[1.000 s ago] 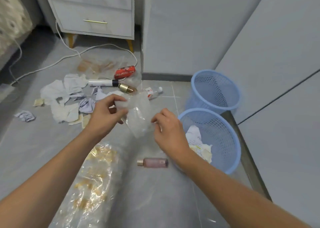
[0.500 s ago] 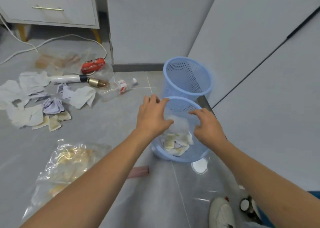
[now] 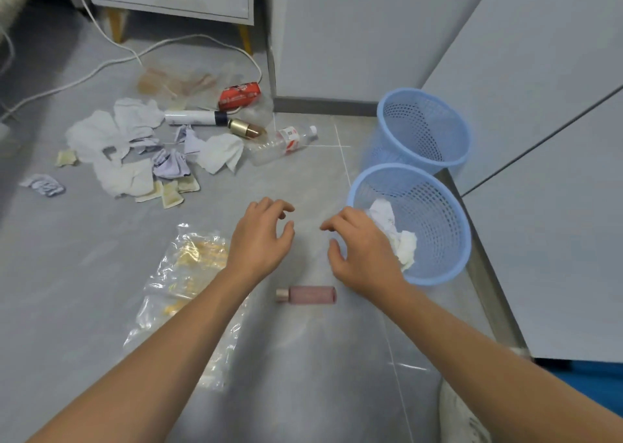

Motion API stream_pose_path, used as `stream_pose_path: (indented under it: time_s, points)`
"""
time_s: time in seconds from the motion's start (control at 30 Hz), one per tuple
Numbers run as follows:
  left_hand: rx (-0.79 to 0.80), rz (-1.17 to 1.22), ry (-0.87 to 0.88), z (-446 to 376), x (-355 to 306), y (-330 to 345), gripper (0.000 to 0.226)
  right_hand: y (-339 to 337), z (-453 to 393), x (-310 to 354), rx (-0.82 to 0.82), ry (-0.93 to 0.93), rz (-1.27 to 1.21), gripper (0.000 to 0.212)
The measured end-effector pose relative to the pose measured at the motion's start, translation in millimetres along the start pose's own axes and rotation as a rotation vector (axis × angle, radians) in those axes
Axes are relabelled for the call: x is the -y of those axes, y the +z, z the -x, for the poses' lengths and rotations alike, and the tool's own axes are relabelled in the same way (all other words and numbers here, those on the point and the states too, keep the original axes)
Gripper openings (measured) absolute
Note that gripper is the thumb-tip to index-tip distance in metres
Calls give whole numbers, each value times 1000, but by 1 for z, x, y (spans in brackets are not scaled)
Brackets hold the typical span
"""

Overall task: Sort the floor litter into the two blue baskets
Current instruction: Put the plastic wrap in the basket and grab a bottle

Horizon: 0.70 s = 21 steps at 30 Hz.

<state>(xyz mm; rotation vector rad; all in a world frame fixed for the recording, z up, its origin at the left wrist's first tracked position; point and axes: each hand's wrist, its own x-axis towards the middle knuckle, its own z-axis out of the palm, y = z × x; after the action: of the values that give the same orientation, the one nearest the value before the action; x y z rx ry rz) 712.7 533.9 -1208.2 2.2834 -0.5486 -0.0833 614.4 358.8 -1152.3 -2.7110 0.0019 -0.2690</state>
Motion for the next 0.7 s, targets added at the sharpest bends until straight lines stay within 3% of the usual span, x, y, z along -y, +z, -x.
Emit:
stream_pose_path:
  time_s: [0.17, 0.33, 0.47, 0.6, 0.7]
  points:
    - [20, -37, -75, 21, 47, 3, 24, 59, 17, 27, 138, -153, 78, 27]
    - [17, -66, -89, 9, 84, 16, 27, 114, 23, 18, 385, 1, 119, 40]
    - [-11, -106, -68, -31, 99, 25, 31, 143, 18, 3, 471, -24, 196, 50]
    - [-41, -171, -11, -92, 104, 41, 38, 158, -3, -10, 469, 38, 270, 52]
    - [-37, -276, 46, -148, 104, 56, 45, 152, -21, -18, 435, 48, 297, 40]
